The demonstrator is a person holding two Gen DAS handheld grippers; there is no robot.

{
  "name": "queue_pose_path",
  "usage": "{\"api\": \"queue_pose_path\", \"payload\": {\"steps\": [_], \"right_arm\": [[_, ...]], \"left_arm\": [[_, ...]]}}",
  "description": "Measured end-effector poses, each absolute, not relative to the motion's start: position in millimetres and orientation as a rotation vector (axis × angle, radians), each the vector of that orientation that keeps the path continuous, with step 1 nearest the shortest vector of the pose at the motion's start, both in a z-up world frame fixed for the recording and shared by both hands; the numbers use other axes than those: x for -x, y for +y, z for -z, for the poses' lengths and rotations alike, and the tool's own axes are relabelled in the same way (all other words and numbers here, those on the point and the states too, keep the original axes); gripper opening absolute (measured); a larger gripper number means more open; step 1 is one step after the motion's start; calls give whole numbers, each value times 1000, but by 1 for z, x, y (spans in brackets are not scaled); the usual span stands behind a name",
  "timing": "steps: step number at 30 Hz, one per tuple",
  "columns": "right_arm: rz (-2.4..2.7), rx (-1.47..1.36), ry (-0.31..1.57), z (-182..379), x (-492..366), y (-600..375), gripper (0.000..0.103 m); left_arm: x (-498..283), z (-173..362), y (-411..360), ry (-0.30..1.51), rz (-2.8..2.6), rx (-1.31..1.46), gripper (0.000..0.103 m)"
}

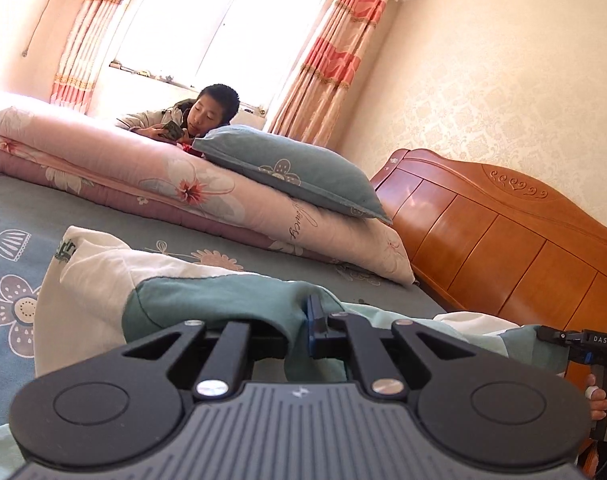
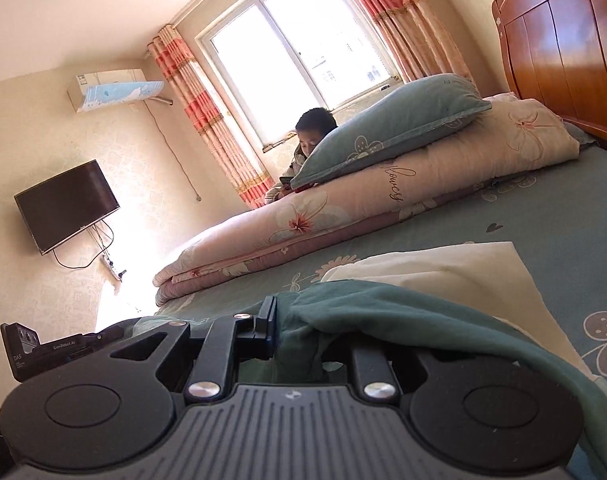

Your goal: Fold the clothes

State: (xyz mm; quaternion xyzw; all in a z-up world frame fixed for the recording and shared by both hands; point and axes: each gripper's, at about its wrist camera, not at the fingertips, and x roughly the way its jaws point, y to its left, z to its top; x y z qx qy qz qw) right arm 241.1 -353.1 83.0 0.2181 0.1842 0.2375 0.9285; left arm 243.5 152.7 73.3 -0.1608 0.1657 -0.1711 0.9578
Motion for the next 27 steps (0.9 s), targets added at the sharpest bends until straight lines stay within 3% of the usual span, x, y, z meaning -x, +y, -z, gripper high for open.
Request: {"api": "queue_pose_path", "payload": {"steps": [7, 12, 16, 27], "right_arm": [[-524, -369, 272, -133, -193, -349, 19], [-493, -384, 258, -135, -203, -349, 20], [-392, -416, 382, -93, -254, -346, 23], [-139, -261, 570, 39, -386, -332, 27]], "left_arm": [[-192, -122, 167, 265, 338, 311, 6], [-212, -115, 167, 336, 284, 334, 9], [-266, -71, 159, 469, 214, 350, 11], [-403, 33, 128, 570, 87, 207, 13]]}}
